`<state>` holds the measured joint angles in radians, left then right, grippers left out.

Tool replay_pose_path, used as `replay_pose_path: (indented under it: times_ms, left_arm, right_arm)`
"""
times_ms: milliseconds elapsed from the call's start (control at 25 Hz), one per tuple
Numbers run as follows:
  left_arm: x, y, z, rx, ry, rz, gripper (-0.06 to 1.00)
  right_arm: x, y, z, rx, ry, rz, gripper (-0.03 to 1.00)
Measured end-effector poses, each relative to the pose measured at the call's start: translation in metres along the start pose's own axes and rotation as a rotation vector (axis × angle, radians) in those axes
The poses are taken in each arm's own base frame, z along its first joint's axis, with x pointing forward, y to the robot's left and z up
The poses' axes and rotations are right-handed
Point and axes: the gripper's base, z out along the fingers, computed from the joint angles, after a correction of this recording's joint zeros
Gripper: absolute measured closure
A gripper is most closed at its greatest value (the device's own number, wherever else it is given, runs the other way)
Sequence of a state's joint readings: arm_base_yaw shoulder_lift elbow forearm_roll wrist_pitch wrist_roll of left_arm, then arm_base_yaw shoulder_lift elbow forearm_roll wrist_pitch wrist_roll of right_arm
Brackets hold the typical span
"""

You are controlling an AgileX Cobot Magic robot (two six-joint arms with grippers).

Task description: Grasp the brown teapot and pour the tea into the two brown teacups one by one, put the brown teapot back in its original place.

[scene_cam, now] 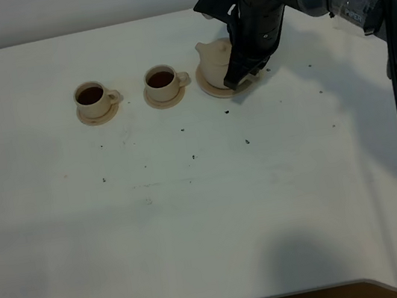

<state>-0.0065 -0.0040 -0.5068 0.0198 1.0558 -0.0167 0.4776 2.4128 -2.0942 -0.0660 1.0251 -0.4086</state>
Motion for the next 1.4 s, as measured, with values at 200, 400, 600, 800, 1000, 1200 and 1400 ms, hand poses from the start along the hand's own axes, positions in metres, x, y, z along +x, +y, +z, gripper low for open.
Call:
replay_pose_path:
  times_ms: [200,400,600,800,1000,1200,1400]
  left_arm:
    - [0.000,0.000,0.000,0.000,0.000,0.000,0.58]
    - [0.000,0.000,0.000,0.000,0.000,0.000,0.58]
    - [0.000,0.000,0.000,0.000,0.000,-0.001,0.58]
    - [0.000,0.000,0.000,0.000,0.000,-0.001,0.58]
    - [0.000,0.000,0.000,0.000,0.000,-0.001,0.58]
    - [0.000,0.000,0.000,0.000,0.000,-0.001,0.58]
    - [0.000,0.000,0.000,0.000,0.000,-0.001,0.58]
  right_arm:
    - [0.000,0.000,0.000,0.000,0.000,0.003,0.84]
    - [0.000,0.000,0.000,-0.007,-0.003,0.009,0.82]
    - [0.001,0.000,0.000,-0.020,0.001,0.019,0.65]
    - [0.005,0.002,-0.012,-0.046,0.060,0.028,0.47]
    - [0.007,0.000,-0.055,-0.044,0.064,0.089,0.42]
    - [0.017,0.006,-0.096,-0.069,0.026,0.151,0.42]
    - [0.060,0.027,-0.138,-0.106,0.066,0.202,0.42]
